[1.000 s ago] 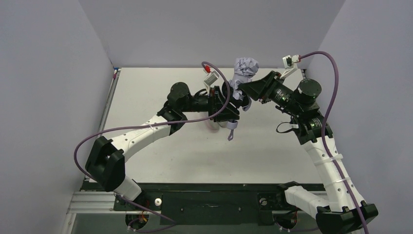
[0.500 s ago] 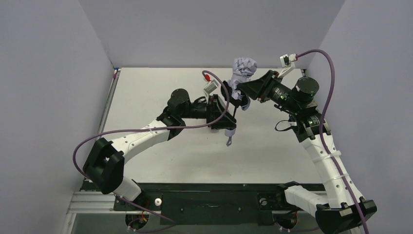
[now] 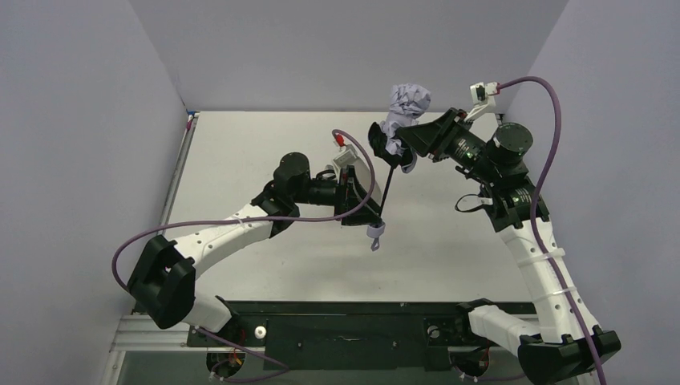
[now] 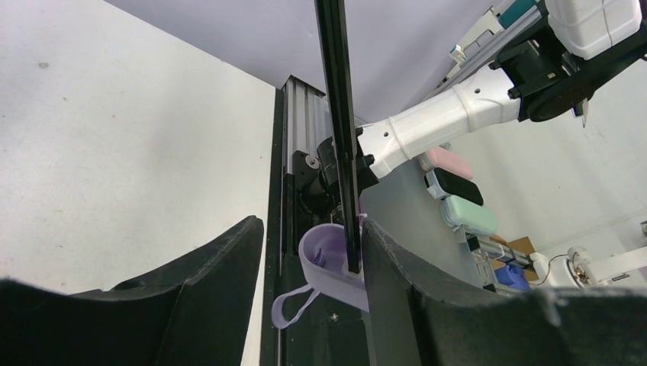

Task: Open the umbrella

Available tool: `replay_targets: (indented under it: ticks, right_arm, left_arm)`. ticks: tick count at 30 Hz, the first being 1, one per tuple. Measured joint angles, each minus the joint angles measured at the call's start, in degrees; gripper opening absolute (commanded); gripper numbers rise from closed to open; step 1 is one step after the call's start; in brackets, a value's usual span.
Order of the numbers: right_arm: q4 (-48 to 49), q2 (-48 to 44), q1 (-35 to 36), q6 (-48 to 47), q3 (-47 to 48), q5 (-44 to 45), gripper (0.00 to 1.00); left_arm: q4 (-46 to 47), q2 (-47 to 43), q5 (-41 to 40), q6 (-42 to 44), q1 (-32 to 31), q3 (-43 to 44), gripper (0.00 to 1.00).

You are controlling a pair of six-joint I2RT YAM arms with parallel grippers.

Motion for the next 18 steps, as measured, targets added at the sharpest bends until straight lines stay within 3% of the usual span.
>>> replay_targets:
  ticks: [18]
  right_arm:
    - [0.09, 2.03, -1.4, -0.17, 4.52, 2.36, 0.0]
  left_arm:
    - [-9.62, -2.4, 0.42, 9.92, -0.22, -1.22, 0.51]
